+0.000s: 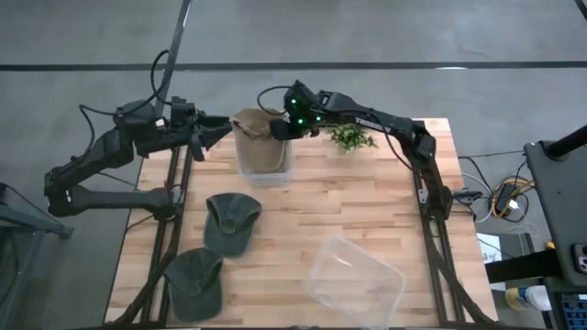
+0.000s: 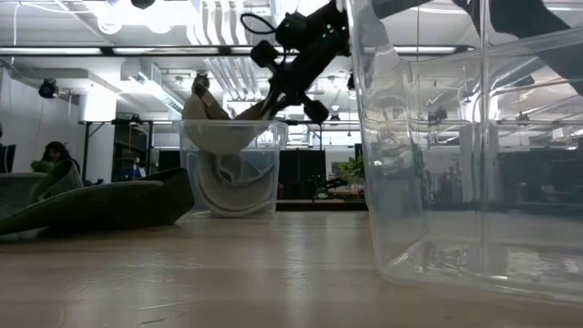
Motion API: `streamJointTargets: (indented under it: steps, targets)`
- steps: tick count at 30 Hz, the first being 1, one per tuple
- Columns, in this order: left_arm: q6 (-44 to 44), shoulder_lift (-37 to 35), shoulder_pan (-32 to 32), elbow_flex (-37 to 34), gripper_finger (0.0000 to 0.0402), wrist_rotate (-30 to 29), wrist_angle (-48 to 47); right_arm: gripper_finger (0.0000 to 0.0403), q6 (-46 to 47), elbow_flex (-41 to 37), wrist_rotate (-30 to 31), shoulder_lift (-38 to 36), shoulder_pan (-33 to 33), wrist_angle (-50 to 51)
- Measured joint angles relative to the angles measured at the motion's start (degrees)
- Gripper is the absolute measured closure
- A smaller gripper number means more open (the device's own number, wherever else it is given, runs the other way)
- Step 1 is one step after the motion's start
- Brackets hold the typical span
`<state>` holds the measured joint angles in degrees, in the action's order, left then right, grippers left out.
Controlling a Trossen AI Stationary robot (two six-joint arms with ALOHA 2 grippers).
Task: Pick & Place hat
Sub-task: Put the brown cap into the top transparent bin, then adjust the bottom transparent bin on the table
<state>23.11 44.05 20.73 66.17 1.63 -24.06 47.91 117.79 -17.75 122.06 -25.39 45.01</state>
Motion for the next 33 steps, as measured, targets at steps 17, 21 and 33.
streamJointTargets:
  steps: [17,21,33]
  targets:
    - [0.0,0.63,0.0,0.0,0.02,0.02,-1.29,0.0216,-4.83,3.8,-2.28,-2.13,-1.52,8.04]
    - [0.0,0.94,0.0,0.0,0.02,0.02,-1.45,0.019,-10.41,5.24,-3.4,-4.58,-1.52,11.61]
    - [-0.83,1.82,0.0,0.0,0.02,0.04,-3.02,0.0207,-30.61,6.58,0.73,-14.91,9.96,37.85]
